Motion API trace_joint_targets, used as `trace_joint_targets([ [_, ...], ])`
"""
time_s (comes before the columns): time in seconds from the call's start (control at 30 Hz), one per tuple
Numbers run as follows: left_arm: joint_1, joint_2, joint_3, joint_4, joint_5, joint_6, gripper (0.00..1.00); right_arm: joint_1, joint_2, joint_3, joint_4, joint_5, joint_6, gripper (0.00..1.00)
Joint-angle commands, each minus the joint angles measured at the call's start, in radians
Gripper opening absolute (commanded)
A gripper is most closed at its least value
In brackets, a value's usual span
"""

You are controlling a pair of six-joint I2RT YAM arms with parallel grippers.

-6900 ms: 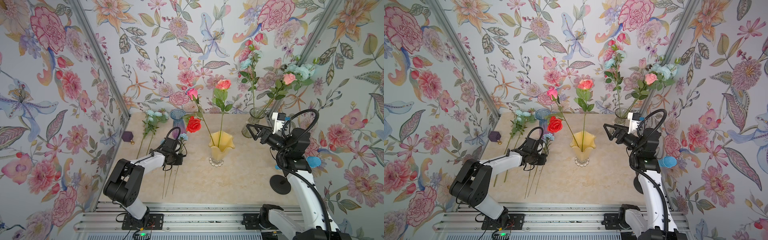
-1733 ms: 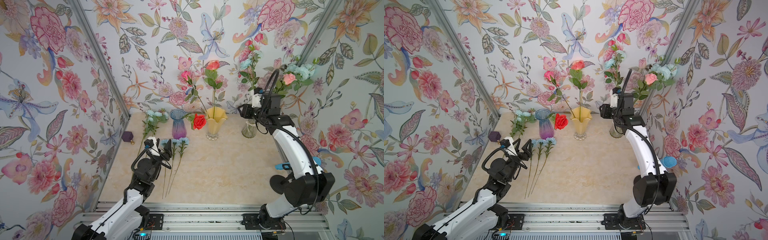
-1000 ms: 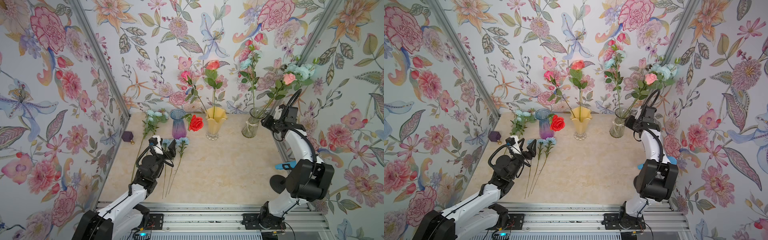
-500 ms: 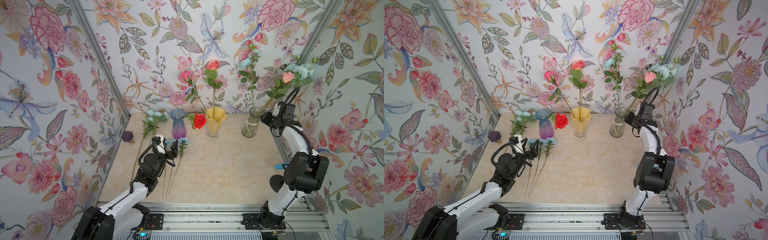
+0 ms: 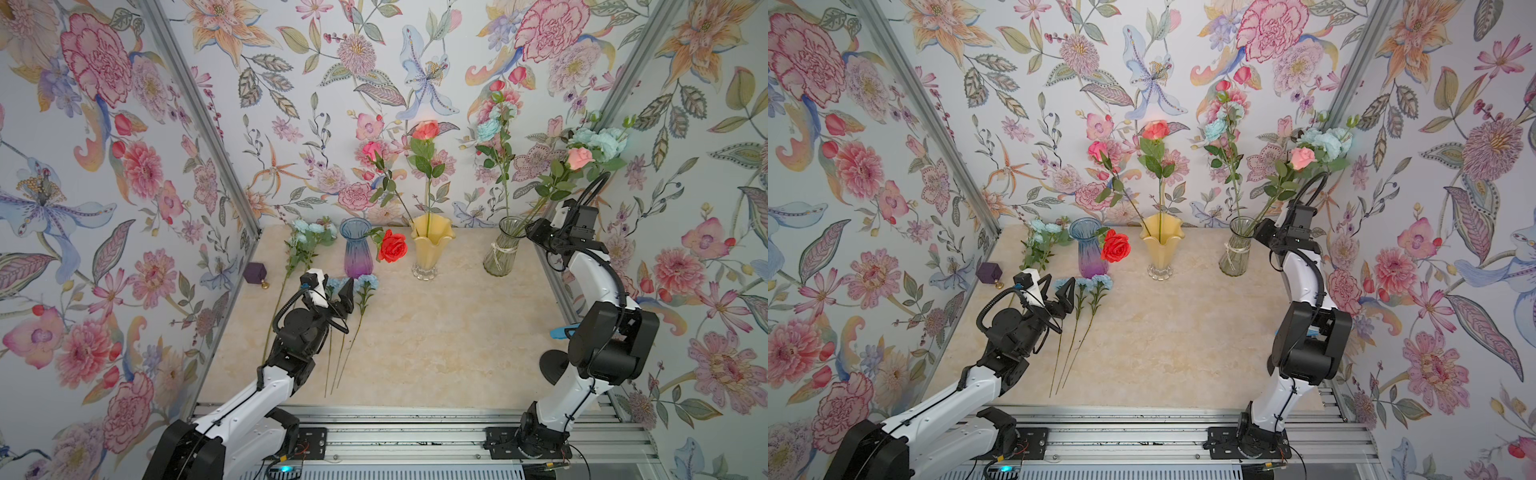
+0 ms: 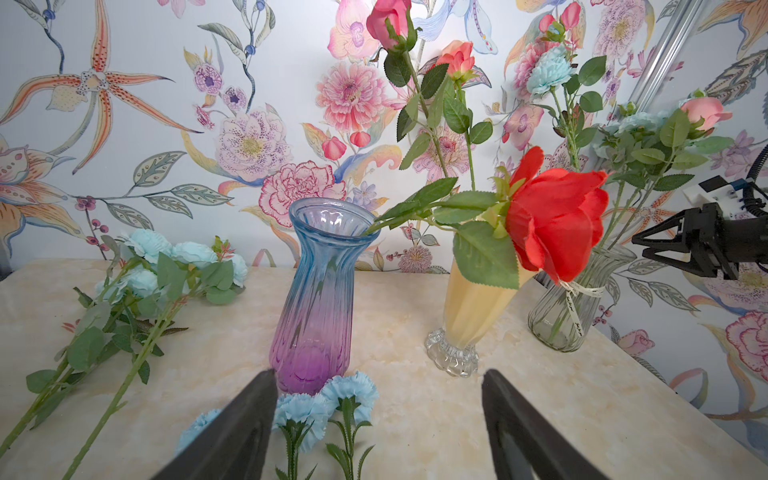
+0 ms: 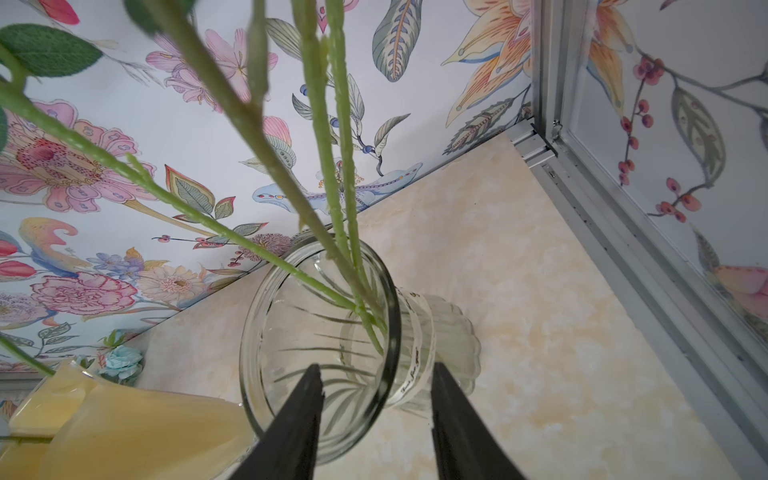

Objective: Pick out blue flowers from the vase
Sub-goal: Move the vase to the center of the board.

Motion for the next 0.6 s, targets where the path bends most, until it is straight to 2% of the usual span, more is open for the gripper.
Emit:
trace_joint_targets([
  [0.0, -0.007, -0.014, -0.010, 0.017, -0.020, 0.015, 0.79, 0.005, 0.047, 0.032, 0.017, -0.022, 0.002, 0.44],
  [0.57, -0.008, -0.012, -0.010, 0.018, -0.022, 0.020, 0.79, 0.053, 0.260, 0.308, -0.236, -0.059, -0.091, 0.32],
])
